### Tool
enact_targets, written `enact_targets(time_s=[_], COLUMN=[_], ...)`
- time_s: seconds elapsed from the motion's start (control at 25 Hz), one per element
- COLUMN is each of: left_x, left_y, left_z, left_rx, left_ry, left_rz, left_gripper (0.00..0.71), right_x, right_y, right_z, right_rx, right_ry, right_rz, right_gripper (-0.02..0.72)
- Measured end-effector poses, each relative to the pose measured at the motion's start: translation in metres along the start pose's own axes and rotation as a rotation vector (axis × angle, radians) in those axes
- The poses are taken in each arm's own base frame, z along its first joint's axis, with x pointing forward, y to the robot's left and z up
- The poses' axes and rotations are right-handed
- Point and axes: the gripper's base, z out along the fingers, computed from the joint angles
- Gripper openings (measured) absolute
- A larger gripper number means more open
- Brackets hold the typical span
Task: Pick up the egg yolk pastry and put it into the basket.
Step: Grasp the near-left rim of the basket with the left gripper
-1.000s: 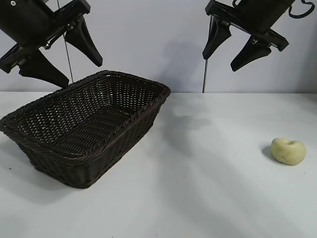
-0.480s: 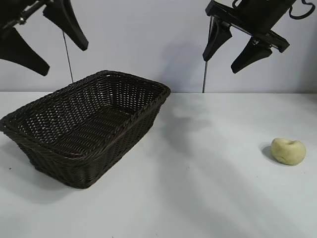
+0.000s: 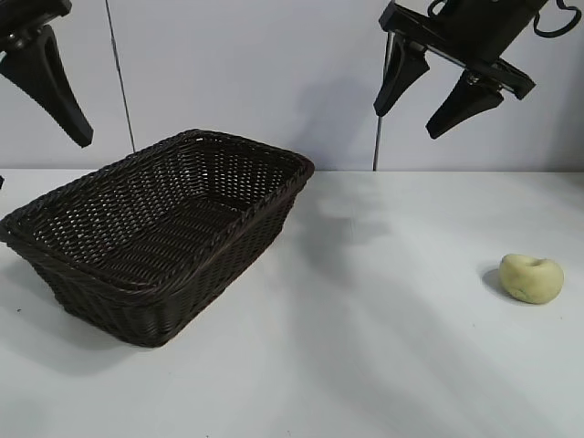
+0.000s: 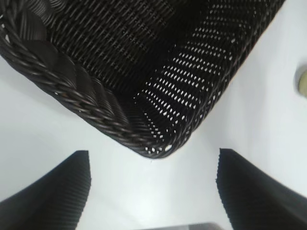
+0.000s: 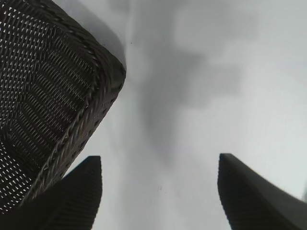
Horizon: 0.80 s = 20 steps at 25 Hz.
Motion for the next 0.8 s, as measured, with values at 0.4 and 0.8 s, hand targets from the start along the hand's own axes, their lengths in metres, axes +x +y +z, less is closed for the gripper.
enact_targets(time_s=[0.4, 0.8], left_x=[-0.004, -0.007], left_y=[0.018, 0.034], left_z=[0.014, 0.041], left_rx=[-0.054, -0.155], left_ry=[-0.148, -0.134], left_rz=[-0.315, -0.392], left_gripper=[0.534, 0.534], right_x=[0.000, 0.001], right_y=[0.000, 0.000], right_z=[0.000, 0.000], right_rx=[0.000, -0.001], right_ry=[0.002, 0.007], right_rz=[0.000, 0.000], right_gripper=[0.496, 0.496])
